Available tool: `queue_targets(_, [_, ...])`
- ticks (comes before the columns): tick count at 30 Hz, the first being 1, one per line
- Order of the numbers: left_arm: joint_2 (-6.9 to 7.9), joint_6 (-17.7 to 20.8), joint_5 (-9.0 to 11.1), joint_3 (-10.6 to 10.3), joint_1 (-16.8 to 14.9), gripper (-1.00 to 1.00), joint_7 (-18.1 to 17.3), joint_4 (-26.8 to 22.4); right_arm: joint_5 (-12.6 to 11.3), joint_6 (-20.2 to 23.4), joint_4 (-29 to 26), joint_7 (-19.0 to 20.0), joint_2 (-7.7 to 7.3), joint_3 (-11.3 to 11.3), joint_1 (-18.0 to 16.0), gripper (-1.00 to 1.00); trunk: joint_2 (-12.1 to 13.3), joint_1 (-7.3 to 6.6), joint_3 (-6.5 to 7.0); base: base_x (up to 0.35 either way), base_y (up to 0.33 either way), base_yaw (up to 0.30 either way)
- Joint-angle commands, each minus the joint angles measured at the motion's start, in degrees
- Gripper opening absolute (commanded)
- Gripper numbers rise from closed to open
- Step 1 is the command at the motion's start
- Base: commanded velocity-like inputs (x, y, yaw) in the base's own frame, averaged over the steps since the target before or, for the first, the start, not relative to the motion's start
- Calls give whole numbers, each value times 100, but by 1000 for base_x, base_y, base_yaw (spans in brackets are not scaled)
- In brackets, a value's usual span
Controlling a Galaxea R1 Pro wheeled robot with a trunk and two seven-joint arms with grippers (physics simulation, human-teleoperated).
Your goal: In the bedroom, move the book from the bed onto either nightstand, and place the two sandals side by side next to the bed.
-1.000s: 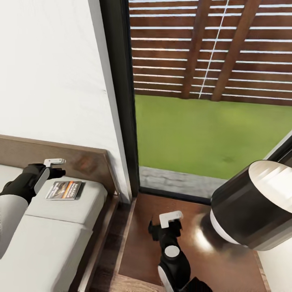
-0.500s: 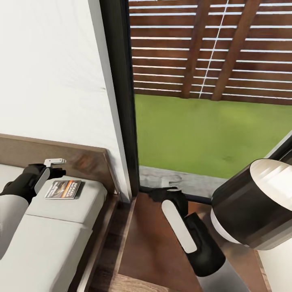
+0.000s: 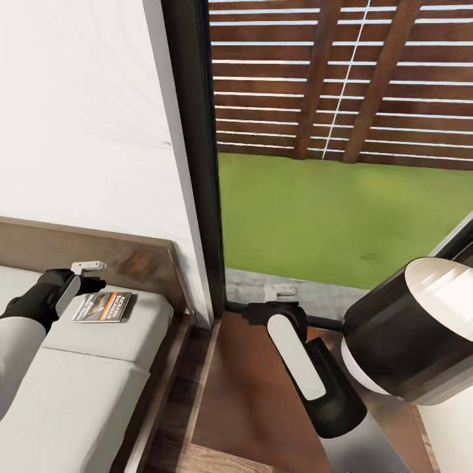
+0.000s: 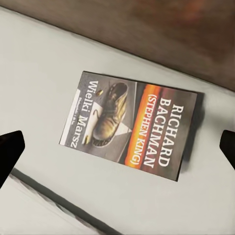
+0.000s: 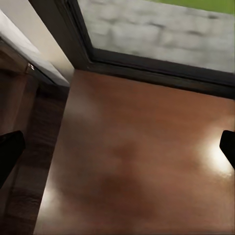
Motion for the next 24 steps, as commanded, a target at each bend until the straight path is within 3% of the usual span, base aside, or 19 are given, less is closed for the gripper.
queue_targets(1, [8, 23, 63, -46, -3, 100, 54, -7, -55, 30, 9, -62, 1, 0, -18, 100, -3, 0, -5, 0, 0, 0])
queue_targets(5, [8, 20, 67, -47, -3, 100, 56, -4, -103, 36, 402, -70, 8, -164, -345, 100, -3, 0, -5, 0, 0, 0])
queue_targets(6, [4, 17, 72, -47, -3, 100, 57, -3, -404, 41, 1048, -110, 22, -243, -827, 100, -3, 0, -5, 0, 0, 0])
queue_targets(10, [1, 12, 73, -47, -3, 100, 59, -3, -917, 38, 1316, -420, 24, -261, -1054, 100, -43, 22, -23, 0, 0, 0])
queue_targets(11, [2, 0, 73, -47, -3, 100, 55, -3, -1876, 20, 910, -1409, -16, -237, -1152, 100, -83, 44, -41, 0, 0, 0])
queue_targets(18, [8, -2, 58, -43, -3, 100, 54, -3, -2311, 2, 440, -1809, -35, -208, -1166, 100, -364, 198, -166, 0, 0, 0])
queue_targets(23, [8, -2, 56, -39, -3, 100, 54, -3, -2326, 0, 92, -1837, -38, -188, -1143, 100, -564, 307, -256, 0, 0, 0])
queue_targets(24, [8, -2, 56, -38, -3, 100, 54, -3, -2314, -9, 17, -1842, -42, -22, -1126, 100, -604, 329, -274, 0, 0, 0])
